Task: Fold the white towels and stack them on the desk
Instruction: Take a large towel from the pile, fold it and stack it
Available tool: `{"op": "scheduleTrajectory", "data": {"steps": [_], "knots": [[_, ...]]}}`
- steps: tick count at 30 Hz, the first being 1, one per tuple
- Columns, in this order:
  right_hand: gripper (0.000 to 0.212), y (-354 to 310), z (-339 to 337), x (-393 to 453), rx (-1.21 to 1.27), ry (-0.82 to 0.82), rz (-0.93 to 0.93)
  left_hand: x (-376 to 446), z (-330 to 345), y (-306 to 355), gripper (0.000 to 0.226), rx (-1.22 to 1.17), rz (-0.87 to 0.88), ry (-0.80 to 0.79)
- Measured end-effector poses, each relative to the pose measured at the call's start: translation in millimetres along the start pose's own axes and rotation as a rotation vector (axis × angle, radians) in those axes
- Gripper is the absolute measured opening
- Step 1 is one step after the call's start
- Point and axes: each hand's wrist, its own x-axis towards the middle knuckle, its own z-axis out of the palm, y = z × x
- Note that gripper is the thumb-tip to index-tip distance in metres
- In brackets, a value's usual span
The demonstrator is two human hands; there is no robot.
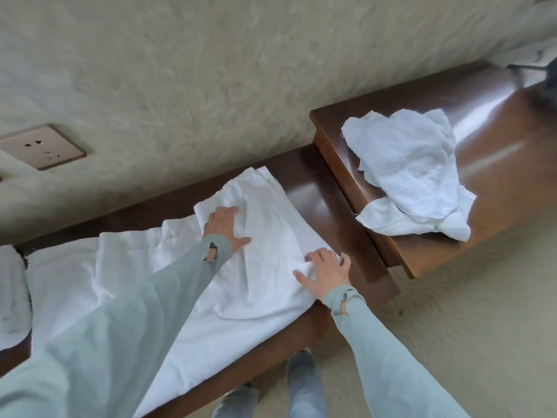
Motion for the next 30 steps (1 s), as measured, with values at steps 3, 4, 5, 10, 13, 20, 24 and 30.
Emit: {"op": "scheduleTrajectory", "data": {"steps": [3, 4, 5, 10, 13, 20, 24, 30], "knots": [[0.046, 14.7, -8.4, 3.9, 0.025, -0.118, -0.035, 18.9, 5.2, 11.0, 0.086, 0.103, -0.037, -0.048], [0.046, 18.2, -11.2, 5.5, 0.028, -0.153, -0.033, 22.8, 6.7, 13.0, 0.087, 0.117, -0.06, -0.047], [0.045, 21.0, -14.2, 6.8, 0.052, -0.177, -0.017, 26.4, 7.8, 14.2, 0.088, 0.138, -0.083, -0.041], [0.029, 18.3, -19.7, 14.0, 0.183, -0.196, 0.094, 42.6, 7.3, 12.7, 0.098, 0.121, -0.181, -0.021], [0.026, 19.6, -23.7, 14.1, 0.296, -0.104, 0.183, 46.0, 5.2, 15.8, 0.089, 0.019, -0.154, -0.056], [0.049, 52.9, -2.3, -23.3, 0.078, 0.514, 0.234, 27.1, 19.1, 34.6, 0.067, -0.045, 0.24, 0.367], [0.074, 54.6, 9.7, -8.2, -0.014, 0.445, 0.103, 37.0, 21.4, 45.0, 0.084, 0.035, 0.051, 0.31], [0.046, 18.2, -4.3, 42.6, 0.177, 0.223, -0.129, 40.9, 19.3, 27.2, 0.112, 0.072, -0.074, 0.06]]}}
